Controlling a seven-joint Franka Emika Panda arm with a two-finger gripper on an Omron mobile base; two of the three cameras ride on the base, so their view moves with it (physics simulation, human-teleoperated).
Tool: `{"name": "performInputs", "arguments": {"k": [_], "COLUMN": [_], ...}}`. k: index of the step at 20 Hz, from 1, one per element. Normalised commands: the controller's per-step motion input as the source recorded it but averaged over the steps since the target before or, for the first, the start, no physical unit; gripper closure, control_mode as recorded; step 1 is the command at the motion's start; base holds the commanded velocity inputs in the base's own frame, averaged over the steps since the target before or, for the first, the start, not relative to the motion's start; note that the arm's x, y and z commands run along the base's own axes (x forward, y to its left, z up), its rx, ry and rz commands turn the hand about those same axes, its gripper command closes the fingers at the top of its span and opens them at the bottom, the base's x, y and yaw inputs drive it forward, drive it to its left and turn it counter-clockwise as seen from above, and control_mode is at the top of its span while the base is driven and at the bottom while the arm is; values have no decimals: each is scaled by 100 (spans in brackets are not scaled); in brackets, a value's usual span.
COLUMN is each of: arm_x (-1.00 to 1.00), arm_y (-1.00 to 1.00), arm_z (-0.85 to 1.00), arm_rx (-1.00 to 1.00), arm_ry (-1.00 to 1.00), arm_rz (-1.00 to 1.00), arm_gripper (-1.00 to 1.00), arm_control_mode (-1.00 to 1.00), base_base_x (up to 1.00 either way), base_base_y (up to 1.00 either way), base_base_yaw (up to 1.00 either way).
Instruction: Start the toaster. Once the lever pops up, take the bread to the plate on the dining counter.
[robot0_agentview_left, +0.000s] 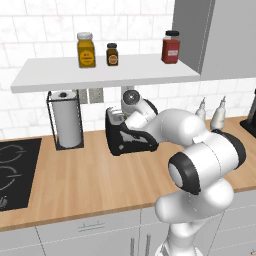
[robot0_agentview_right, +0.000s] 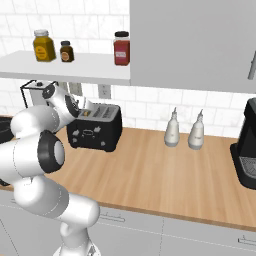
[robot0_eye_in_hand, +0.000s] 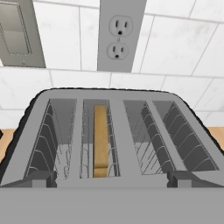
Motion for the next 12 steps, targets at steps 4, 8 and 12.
{"name": "performInputs", "arguments": {"k": [4,8,12], "arm_x": [0,0,0], "arm_y": [0,0,0], "arm_z": [0,0,0], "arm_rx": [0,0,0], "arm_ry": [0,0,0], "arm_rz": [0,0,0], "arm_gripper": [-100,-100,-100], "arm_control_mode": [-100,-100,-100], "base_base_x": [0,0,0], "base_base_y": [0,0,0], "base_base_yaw": [0,0,0]}}
